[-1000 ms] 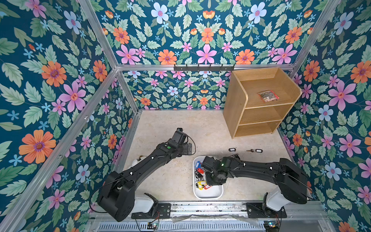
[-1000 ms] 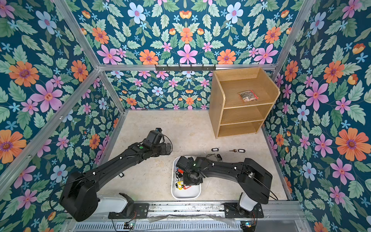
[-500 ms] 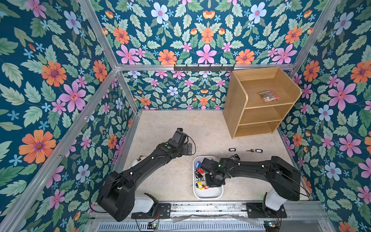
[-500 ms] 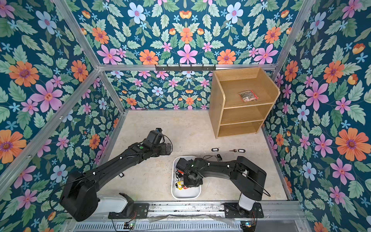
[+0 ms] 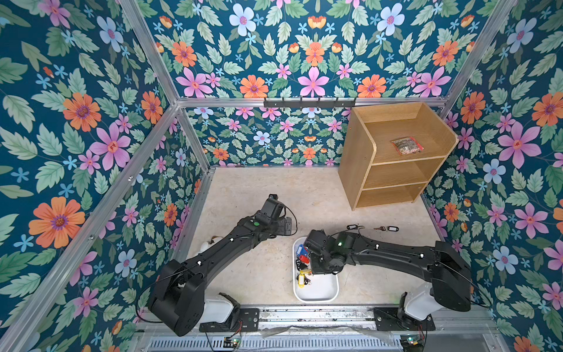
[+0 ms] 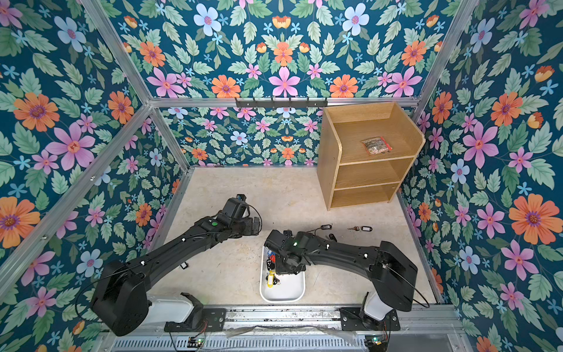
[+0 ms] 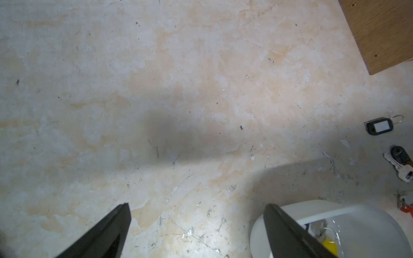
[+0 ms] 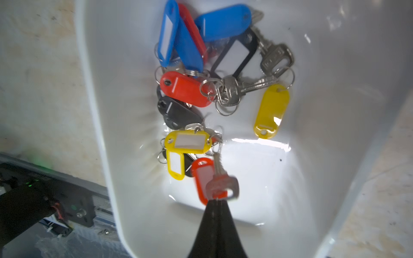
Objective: Take the keys out of the storage box
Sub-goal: Pick up the key from the storage box, then place the key at the center of the board.
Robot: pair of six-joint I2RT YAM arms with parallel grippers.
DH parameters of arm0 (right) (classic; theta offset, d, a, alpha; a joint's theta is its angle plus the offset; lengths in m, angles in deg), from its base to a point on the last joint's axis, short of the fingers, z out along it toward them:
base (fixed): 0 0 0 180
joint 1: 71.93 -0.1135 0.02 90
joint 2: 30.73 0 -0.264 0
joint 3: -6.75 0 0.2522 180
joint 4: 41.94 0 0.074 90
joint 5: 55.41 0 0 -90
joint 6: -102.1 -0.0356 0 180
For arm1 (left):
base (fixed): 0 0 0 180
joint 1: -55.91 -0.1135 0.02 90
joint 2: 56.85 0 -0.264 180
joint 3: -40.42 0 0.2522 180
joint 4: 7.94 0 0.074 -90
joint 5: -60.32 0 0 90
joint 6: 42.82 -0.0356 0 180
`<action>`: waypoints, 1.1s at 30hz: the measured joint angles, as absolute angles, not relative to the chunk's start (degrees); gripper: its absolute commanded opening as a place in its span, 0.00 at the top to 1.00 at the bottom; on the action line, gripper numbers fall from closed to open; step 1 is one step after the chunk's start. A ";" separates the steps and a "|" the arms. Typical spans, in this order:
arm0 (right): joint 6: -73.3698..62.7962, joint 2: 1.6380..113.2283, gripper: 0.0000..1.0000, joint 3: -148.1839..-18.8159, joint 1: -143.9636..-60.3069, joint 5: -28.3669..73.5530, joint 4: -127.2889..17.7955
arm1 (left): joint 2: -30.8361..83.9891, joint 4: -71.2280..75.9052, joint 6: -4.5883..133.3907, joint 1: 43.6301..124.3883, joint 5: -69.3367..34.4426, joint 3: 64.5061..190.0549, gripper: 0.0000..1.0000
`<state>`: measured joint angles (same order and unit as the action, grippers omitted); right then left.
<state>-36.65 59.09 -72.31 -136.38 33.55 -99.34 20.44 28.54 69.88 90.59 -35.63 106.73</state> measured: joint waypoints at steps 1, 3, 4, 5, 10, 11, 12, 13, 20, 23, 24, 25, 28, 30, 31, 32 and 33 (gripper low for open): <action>-36.65 58.08 1.00 -72.90 -136.09 34.28 -100.38 | 20.44 28.54 69.88 90.61 -35.63 106.73 0.01; -36.61 55.90 1.00 -73.20 -135.00 35.46 -102.24 | 20.44 28.54 69.88 90.63 -35.63 106.73 0.01; -36.61 54.50 1.00 -72.94 -134.17 36.13 -103.07 | 20.44 28.54 69.88 90.65 -35.65 106.73 0.01; -36.59 52.99 1.00 -72.42 -133.25 36.64 -103.88 | 20.44 28.54 69.88 90.67 -35.65 106.73 0.01; -36.41 44.49 1.00 -66.32 -128.88 38.54 -106.81 | 20.44 28.54 69.88 90.78 -35.81 106.73 0.01; -36.48 42.28 1.00 -64.39 -128.05 38.67 -107.23 | 20.44 28.54 69.88 90.78 -35.79 106.73 0.01; -36.72 40.40 1.00 -62.71 -127.37 38.69 -107.73 | 20.44 28.56 69.88 90.78 -35.79 106.73 0.01; -37.05 38.33 1.00 -60.44 -126.59 38.69 -107.73 | 20.44 28.54 69.88 90.78 -35.79 106.73 0.01; -39.54 29.60 1.00 -44.99 -123.00 36.29 -106.33 | 20.44 28.54 69.88 90.83 -35.79 106.73 0.01; -40.68 28.75 0.90 -41.42 -121.67 35.91 -104.52 | 20.51 28.54 69.88 90.83 -35.79 106.73 0.01; -40.74 28.71 0.73 -40.64 -121.06 35.78 -103.82 | 20.55 28.54 69.88 90.85 -35.79 106.73 0.01; -40.81 28.73 0.58 -40.33 -120.53 35.63 -103.49 | 20.58 28.54 69.88 90.87 -35.79 106.73 0.01; -40.74 29.06 0.39 -41.58 -119.50 36.00 -103.51 | 20.66 28.54 69.88 90.89 -35.81 106.73 0.01; -40.46 29.30 0.39 -44.75 -119.48 36.68 -104.08 | 20.77 28.56 69.88 90.91 -35.83 106.73 0.01; -40.48 29.41 0.40 -46.23 -119.48 37.16 -104.36 | 20.79 28.54 69.88 90.91 -35.83 106.73 0.01; -40.46 29.69 0.42 -48.46 -119.44 37.90 -105.06 | 20.84 28.56 69.88 90.94 -35.83 106.73 0.01; -40.24 30.02 0.47 -50.69 -119.37 38.54 -105.70 | 20.86 28.56 69.88 90.94 -35.83 106.73 0.01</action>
